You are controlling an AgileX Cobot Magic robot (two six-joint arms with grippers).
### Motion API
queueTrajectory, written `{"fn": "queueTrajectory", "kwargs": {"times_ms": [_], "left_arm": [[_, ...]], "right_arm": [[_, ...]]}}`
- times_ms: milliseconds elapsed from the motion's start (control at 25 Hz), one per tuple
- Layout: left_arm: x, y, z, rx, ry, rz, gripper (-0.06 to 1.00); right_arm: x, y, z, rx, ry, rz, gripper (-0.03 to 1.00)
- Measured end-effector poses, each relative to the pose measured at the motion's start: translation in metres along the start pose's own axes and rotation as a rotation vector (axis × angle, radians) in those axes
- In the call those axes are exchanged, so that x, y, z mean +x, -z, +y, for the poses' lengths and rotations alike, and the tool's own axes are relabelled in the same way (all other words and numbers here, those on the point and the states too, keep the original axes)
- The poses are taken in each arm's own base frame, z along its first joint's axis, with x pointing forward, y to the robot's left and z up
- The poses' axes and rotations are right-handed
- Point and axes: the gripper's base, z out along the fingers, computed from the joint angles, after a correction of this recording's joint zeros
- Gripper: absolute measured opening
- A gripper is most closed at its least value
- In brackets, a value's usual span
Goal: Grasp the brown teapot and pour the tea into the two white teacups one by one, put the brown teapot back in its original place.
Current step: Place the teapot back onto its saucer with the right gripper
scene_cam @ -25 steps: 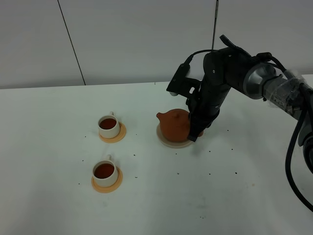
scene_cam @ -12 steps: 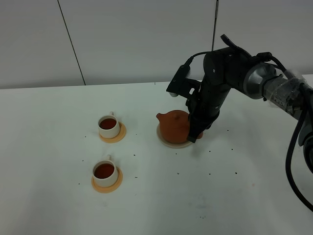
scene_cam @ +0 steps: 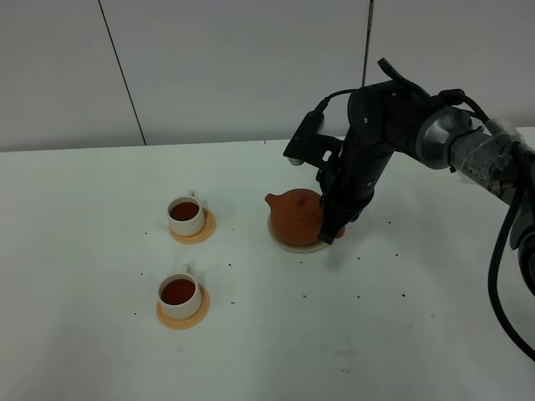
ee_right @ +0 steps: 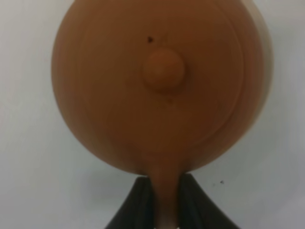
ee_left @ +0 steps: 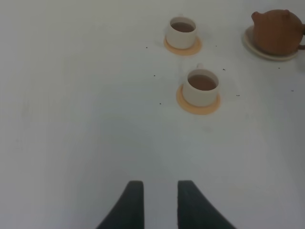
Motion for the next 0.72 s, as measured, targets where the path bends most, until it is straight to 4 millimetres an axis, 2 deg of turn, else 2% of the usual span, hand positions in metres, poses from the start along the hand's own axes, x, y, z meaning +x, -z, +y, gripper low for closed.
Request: {"fn": "queueTrajectory", "kwargs": {"times_ms": [200,440,720], "left_arm": [[0.0000,0.0000,0.0000,0.000,0.000,0.000,0.24],[0.0000,0.0000,0.0000,0.000,0.000,0.000,0.24],[0.0000,0.0000,0.0000,0.000,0.000,0.000,0.24]], "right_arm": [[-0.0003,0.0000,0.0006,-0.006,-0.004,-0.003,0.16],[-0.0005,0.0000,0.0008,-0.009,-0.007,-0.006,0.28],[0.0004,0.0000,0.0017,-0.019,-0.015,0.004,0.30]]}}
